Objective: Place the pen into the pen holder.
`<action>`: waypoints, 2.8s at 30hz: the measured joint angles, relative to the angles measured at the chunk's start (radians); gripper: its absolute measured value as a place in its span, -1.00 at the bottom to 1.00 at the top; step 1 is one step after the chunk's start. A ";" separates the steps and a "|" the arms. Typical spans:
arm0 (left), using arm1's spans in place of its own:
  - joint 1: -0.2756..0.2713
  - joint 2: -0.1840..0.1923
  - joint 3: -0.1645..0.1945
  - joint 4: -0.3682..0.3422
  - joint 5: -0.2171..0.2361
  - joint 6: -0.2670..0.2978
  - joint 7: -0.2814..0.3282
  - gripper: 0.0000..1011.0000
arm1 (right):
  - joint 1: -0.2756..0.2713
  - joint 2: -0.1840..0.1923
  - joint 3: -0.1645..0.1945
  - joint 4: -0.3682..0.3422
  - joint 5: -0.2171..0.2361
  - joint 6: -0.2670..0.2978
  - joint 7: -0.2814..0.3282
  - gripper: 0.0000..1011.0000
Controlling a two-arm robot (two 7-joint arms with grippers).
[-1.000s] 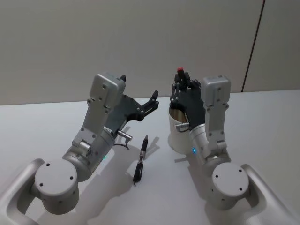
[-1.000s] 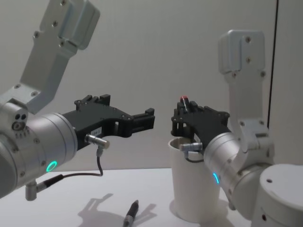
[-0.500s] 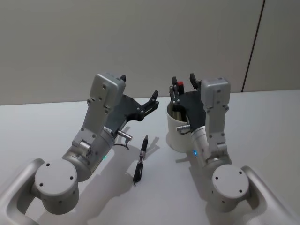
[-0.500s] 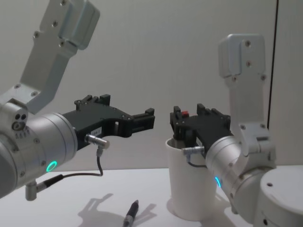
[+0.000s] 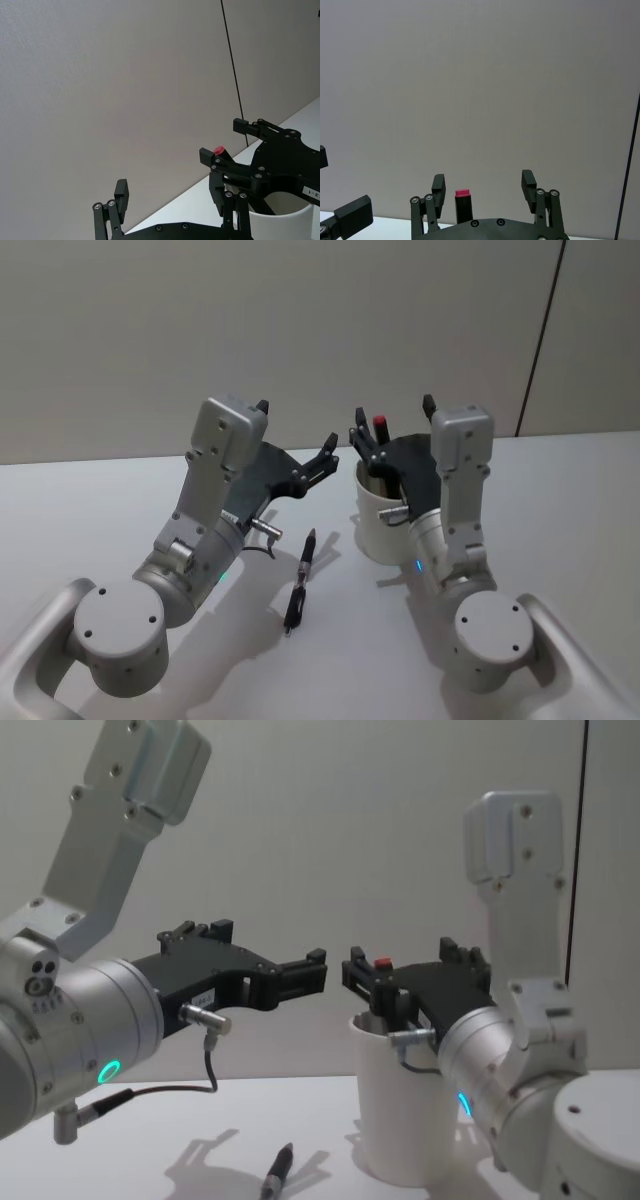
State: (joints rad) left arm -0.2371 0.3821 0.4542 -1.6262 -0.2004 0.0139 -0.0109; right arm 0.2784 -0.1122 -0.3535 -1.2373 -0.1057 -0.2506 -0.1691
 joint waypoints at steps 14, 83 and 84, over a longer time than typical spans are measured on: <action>0.000 0.000 0.000 0.000 0.000 0.000 0.000 0.98 | -0.071 0.067 0.037 -0.241 0.105 0.071 0.101 0.98; 0.001 0.000 0.000 0.000 0.000 0.000 0.000 0.98 | -0.299 0.356 0.259 -0.725 0.551 0.537 0.163 0.98; 0.001 0.000 0.000 -0.001 0.000 0.000 0.000 0.98 | -0.300 0.358 0.261 -0.726 0.553 0.540 0.162 0.98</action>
State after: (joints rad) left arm -0.2358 0.3821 0.4542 -1.6268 -0.2004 0.0135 -0.0105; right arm -0.0217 0.2456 -0.0927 -1.9637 0.4474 0.2891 -0.0071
